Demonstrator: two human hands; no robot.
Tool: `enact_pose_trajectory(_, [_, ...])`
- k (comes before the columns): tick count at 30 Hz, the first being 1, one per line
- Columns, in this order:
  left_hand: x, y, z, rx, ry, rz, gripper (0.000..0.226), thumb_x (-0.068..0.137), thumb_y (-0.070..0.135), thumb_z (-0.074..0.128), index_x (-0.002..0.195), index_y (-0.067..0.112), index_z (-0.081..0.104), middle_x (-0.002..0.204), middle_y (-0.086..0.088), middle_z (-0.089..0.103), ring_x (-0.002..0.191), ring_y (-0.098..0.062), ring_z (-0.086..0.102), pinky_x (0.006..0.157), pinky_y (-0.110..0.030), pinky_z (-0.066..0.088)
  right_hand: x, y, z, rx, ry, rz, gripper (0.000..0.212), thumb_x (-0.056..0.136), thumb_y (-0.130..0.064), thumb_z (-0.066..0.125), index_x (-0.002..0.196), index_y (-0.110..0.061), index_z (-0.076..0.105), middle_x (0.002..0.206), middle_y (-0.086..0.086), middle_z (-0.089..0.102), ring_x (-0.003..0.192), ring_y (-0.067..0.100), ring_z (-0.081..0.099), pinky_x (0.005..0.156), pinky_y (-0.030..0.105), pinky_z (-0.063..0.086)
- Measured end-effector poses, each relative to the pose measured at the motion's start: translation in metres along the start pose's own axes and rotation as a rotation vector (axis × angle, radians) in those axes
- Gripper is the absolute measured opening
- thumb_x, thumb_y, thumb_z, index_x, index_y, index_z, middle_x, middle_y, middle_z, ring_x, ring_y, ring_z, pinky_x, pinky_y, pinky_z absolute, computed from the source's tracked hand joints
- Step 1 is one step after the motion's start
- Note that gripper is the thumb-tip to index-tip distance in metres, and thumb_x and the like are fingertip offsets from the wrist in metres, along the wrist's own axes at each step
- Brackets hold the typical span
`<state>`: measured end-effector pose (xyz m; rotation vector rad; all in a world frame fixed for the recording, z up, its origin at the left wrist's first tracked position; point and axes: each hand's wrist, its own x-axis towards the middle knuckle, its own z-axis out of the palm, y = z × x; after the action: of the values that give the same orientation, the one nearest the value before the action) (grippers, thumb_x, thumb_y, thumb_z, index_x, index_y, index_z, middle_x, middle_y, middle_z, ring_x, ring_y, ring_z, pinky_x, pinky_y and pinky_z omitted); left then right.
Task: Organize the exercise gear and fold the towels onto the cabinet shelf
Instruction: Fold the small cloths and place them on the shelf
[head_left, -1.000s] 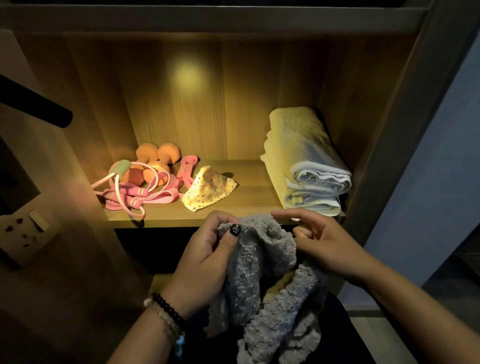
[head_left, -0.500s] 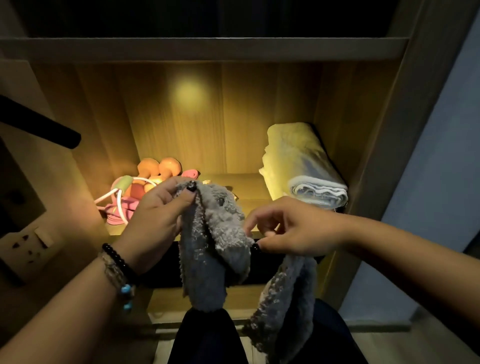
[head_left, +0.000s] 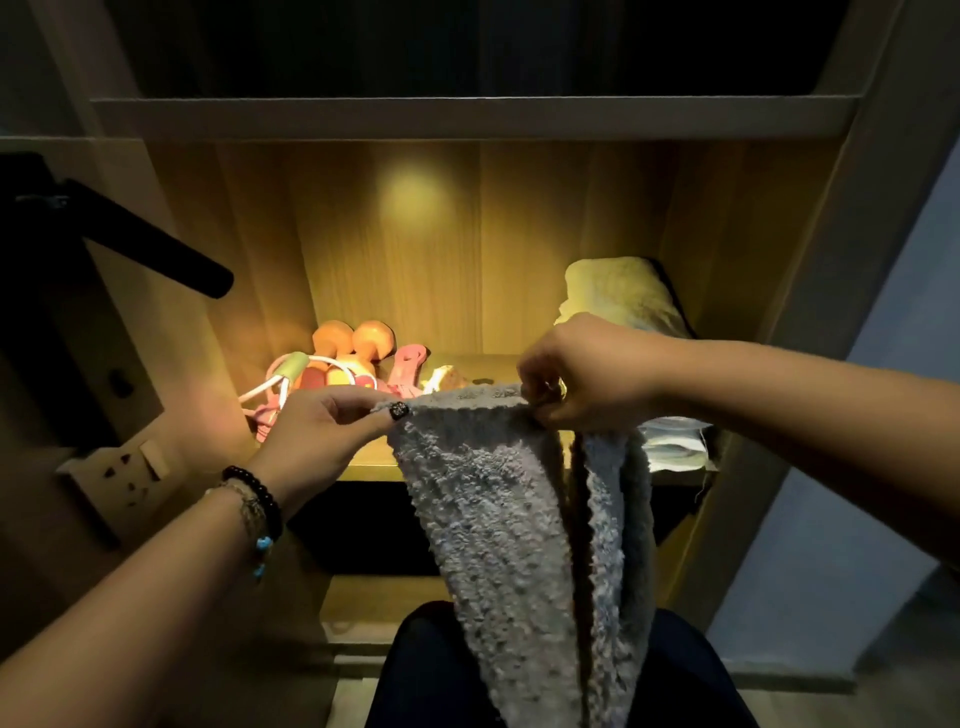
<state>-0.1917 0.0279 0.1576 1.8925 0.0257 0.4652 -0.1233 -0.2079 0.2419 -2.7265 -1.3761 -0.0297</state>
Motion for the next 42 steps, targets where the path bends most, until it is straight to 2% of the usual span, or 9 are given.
enact_pose_trajectory(4, [0.008,-0.003,0.005,0.004,0.091,-0.007,0.023,0.078,0.001,0.074,0.077,0.024,0.075,0.072,0.012,0.074,0.069,0.004,0.066,0.063,-0.009,0.05,0.016,0.004,0.013,-0.013,0.076,0.046,0.015,0.078,-0.006,0.066,0.078,-0.017,0.056,0.07,-0.012,0.047,0.065,0.006,0.046,0.05,0.02,0.031])
enact_pose_trajectory(11, [0.029,0.001,0.004,-0.011,0.196,-0.029,0.021,0.074,-0.003,0.076,0.079,0.017,0.074,0.068,0.014,0.072,0.068,0.004,0.066,0.061,-0.009,0.052,0.043,0.025,0.029,0.065,0.234,0.173,0.005,0.083,-0.01,0.068,0.087,-0.012,0.068,0.087,0.001,0.063,0.087,0.019,0.06,0.064,0.023,0.043])
enact_pose_trajectory(17, [-0.013,-0.027,0.001,0.081,0.221,-0.022,0.025,0.072,-0.008,0.075,0.083,0.011,0.065,0.082,0.0,0.065,0.071,0.004,0.061,0.061,-0.007,0.048,0.023,0.016,0.075,0.332,0.33,0.191,0.004,0.076,-0.014,0.071,0.073,-0.012,0.071,0.079,0.0,0.071,0.074,0.01,0.063,0.063,0.016,0.042])
enact_pose_trajectory(22, [-0.086,-0.074,0.015,0.247,-0.004,-0.118,0.042,0.082,-0.001,0.068,0.11,0.03,0.066,0.099,0.006,0.063,0.091,0.004,0.058,0.076,-0.009,0.048,-0.022,0.0,0.16,0.56,0.168,0.208,0.011,0.074,-0.007,0.07,0.07,-0.017,0.066,0.074,-0.006,0.068,0.071,0.003,0.062,0.068,0.021,0.05])
enact_pose_trajectory(26, [-0.132,-0.096,0.031,0.321,-0.07,-0.097,0.015,0.083,-0.001,0.068,0.087,0.013,0.068,0.103,0.005,0.058,0.095,0.001,0.055,0.082,-0.015,0.044,-0.054,-0.014,0.211,0.722,0.118,0.27,0.016,0.074,0.001,0.068,0.07,-0.014,0.063,0.074,-0.004,0.065,0.067,-0.001,0.06,0.06,0.012,0.045])
enact_pose_trajectory(31, [-0.168,-0.108,0.039,0.066,-0.081,-0.193,0.019,0.087,-0.01,0.058,0.086,0.008,0.054,0.118,0.006,0.068,0.121,-0.002,0.054,0.099,-0.018,0.042,-0.085,-0.028,0.232,0.864,0.079,0.261,0.019,0.077,0.0,0.069,0.071,-0.015,0.059,0.079,0.0,0.064,0.057,0.001,0.058,0.053,0.014,0.041])
enact_pose_trajectory(36, [-0.191,-0.104,0.046,0.111,-0.006,-0.196,0.028,0.091,0.005,0.061,0.085,0.032,0.058,0.086,0.008,0.066,0.077,-0.006,0.061,0.064,-0.02,0.047,-0.101,-0.031,0.227,0.977,-0.048,0.208,0.02,0.082,-0.004,0.069,0.074,-0.019,0.058,0.075,-0.004,0.063,0.046,0.006,0.047,0.051,0.02,0.035])
enact_pose_trajectory(38, [-0.197,-0.1,0.047,0.102,0.032,-0.187,0.006,0.087,0.028,0.065,0.088,0.031,0.06,0.083,0.002,0.064,0.073,-0.017,0.061,0.061,-0.03,0.046,-0.105,-0.029,0.222,1.044,-0.11,0.214,0.016,0.082,-0.005,0.071,0.077,-0.015,0.06,0.077,-0.005,0.065,0.049,0.017,0.049,0.051,0.027,0.038])
enact_pose_trajectory(42, [-0.2,-0.098,0.046,0.113,0.076,-0.185,0.025,0.077,0.049,0.057,0.092,0.029,0.061,0.08,-0.004,0.064,0.071,-0.028,0.059,0.057,-0.03,0.046,-0.107,-0.028,0.211,1.161,-0.156,0.208,0.013,0.082,-0.006,0.073,0.079,-0.009,0.061,0.08,-0.002,0.067,0.044,0.007,0.052,0.047,0.02,0.04])
